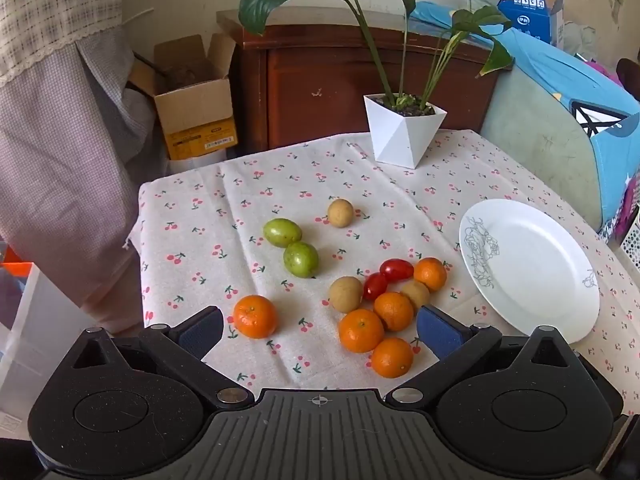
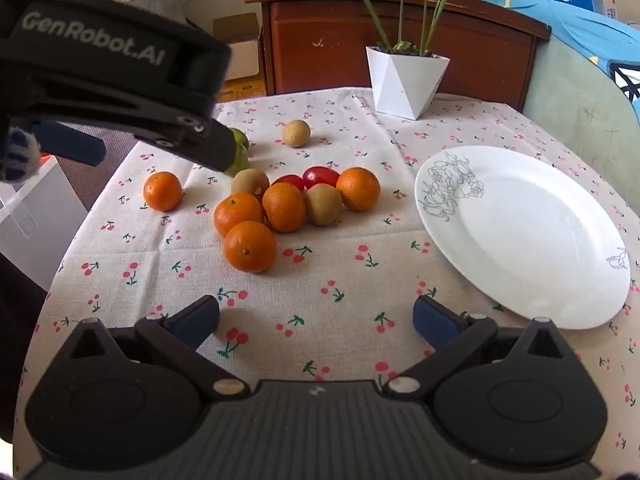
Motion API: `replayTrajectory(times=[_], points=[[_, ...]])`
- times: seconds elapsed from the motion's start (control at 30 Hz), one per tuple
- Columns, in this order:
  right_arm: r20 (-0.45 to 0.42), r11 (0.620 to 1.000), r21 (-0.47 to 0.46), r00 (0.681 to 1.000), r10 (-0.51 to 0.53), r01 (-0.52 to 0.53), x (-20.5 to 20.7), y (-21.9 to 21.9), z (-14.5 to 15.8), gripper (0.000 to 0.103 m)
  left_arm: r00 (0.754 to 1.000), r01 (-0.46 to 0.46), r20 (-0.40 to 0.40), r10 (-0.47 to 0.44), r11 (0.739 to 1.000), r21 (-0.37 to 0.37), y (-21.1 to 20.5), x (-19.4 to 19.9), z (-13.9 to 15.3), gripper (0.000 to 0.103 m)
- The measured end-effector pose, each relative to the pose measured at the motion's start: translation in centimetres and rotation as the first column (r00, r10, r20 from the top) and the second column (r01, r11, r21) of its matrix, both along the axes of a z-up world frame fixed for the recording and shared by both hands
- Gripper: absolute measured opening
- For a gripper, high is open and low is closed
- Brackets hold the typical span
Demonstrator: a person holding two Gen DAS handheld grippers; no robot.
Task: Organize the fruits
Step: 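Move both tools toward the fruit pile beside the white plate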
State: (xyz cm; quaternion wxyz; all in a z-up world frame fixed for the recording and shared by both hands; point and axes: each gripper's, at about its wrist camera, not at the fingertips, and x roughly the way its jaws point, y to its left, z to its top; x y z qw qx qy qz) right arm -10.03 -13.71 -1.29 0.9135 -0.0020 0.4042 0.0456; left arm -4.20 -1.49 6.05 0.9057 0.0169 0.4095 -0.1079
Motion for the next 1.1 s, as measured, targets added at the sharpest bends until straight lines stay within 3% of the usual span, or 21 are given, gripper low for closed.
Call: replayTrajectory(times=[0.1,0.33,0.7,0.83,1.1], points=[[-0.050,1.000,-0.002,0.999,-0.009,0.009,0.2,-0.1,0.5,0.102,1.000,-0.027,0.001,0.027,0.999,0.020,0.6,-0.2,0.2,0.103],[-0.053,0.988,0.050,0.989,-0.140,0.143,-0.1,-1.7,2.1,0.102,0.996,-0.094,0.012,0.093,0.995,0.031,1.8,-0.4,0.9,0.103],[-0.041,0.955,0.019,0.955,-0.295,0.295,0.7,-3.5,4.6,0.102,0.984,-0.181,0.007,0.181,0.981,0.072,3.1,-0.2,0.5,0.103],[-0.063,0.953,0.069,0.955,-0.290,0.294,1.2,-3.7,4.6,0.102,0.984,-0.177,-0.005,0.178,0.980,0.091,3.2,-0.2,-0.1,0.103],[-0.081,0.958,0.036,0.957,-0.280,0.284,2.0,-2.7,4.5,0.102,0.986,-0.162,-0.024,0.167,0.979,0.127,2.9,-0.4,-1.1,0.103]])
